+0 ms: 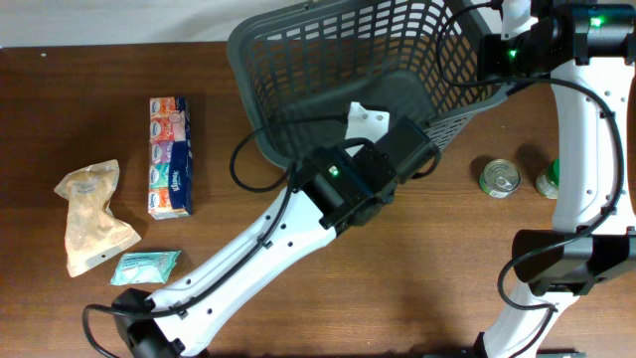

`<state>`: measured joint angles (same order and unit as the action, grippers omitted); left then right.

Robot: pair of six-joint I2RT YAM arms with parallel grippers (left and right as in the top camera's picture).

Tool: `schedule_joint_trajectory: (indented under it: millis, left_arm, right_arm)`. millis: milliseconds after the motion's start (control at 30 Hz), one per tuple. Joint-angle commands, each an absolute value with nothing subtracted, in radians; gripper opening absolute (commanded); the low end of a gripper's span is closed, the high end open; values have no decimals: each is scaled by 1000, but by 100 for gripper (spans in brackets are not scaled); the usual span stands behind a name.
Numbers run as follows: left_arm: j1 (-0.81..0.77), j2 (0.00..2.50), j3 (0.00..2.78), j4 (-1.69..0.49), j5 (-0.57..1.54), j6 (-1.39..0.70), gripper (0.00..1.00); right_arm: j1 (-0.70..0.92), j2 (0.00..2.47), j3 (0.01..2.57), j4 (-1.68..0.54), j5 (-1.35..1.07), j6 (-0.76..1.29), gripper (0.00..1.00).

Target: Pack container

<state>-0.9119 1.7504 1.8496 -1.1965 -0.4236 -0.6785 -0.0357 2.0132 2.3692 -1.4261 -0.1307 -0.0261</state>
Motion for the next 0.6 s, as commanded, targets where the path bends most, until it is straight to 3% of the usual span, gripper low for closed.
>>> schedule_joint_trajectory:
  millis: [0,567]
  left_arm:
    - [-892,1751,1861,-1202,-438,-696,2]
    - [-857,1766,1860,-1206,-443,-696,2]
  right_arm:
    - [-33,2004,2365,-1441,-118,-18,4]
    - [-33,2004,2365,-1486,-120,-18,4]
